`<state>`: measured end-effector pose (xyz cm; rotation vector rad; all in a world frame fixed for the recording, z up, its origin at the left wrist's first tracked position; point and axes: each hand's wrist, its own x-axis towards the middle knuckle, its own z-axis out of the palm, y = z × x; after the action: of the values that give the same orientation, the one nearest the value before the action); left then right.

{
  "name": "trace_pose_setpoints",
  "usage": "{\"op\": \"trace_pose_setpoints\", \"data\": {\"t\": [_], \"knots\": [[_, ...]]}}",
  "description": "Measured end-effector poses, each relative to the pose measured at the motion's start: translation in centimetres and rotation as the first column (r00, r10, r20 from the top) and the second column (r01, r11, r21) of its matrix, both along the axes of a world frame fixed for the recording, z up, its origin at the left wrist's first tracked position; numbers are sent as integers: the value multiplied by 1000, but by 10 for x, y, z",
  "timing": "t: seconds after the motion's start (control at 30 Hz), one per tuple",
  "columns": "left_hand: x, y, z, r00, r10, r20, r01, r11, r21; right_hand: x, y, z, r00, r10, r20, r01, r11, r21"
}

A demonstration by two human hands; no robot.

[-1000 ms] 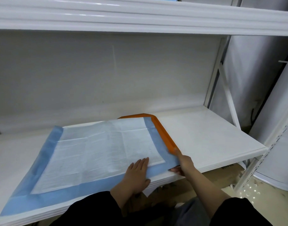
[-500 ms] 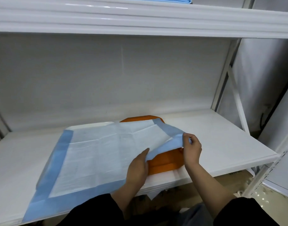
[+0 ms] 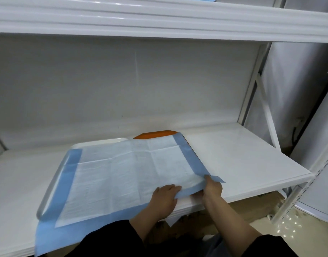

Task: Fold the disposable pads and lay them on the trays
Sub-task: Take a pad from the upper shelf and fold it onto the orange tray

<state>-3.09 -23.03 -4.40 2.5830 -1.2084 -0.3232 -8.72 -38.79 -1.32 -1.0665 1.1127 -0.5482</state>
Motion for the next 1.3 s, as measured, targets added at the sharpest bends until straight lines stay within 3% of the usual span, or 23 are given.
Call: {"op": "trace_pose_setpoints", "data": {"t": [0.1,0.17,0.27,0.33,0.5,0.57,0.63,0.7,0.8,0.93,1.03,1.13,1.3], "knots": [[0,5,15,982,2,-188,5,999,36,5,1,1,995,76,-59,-78,997,-27],[4,11,25,956,87,-279,-88,996,9,10,3,3,993,99,-68,-102,994,-47],[18,33,29,954,295,-53,-289,953,94,18,13,8,992,107,-64,-113,989,-92],[27,50,26,920,391,-19,-382,908,175,22,19,16,995,92,-32,-96,980,-177],[30,62,23,906,350,-238,-285,920,270,35,50,48,966,197,164,-147,949,-278],[25,61,32,886,345,-312,-291,934,207,44,65,60,938,259,232,-185,937,-295],[19,65,47,811,312,-495,-320,945,71,54,84,72,911,336,241,-233,898,-372],[16,76,61,661,265,-702,-416,908,-49,64,104,84,876,431,219,-283,825,-489],[21,95,75,416,161,-895,-636,755,-160,74,139,97,801,582,142,-368,665,-650],[49,125,95,350,-71,-934,-879,321,-353,84,188,100,694,718,-61,-486,403,-775],[65,161,121,372,-185,-910,-913,102,-394,86,217,97,599,769,-221,-538,182,-823],[75,201,135,357,-208,-910,-924,62,-377,87,242,92,494,815,-303,-556,27,-831],[82,262,128,311,-116,-943,-944,79,-321,93,277,76,381,818,-432,-519,-198,-832]]}}
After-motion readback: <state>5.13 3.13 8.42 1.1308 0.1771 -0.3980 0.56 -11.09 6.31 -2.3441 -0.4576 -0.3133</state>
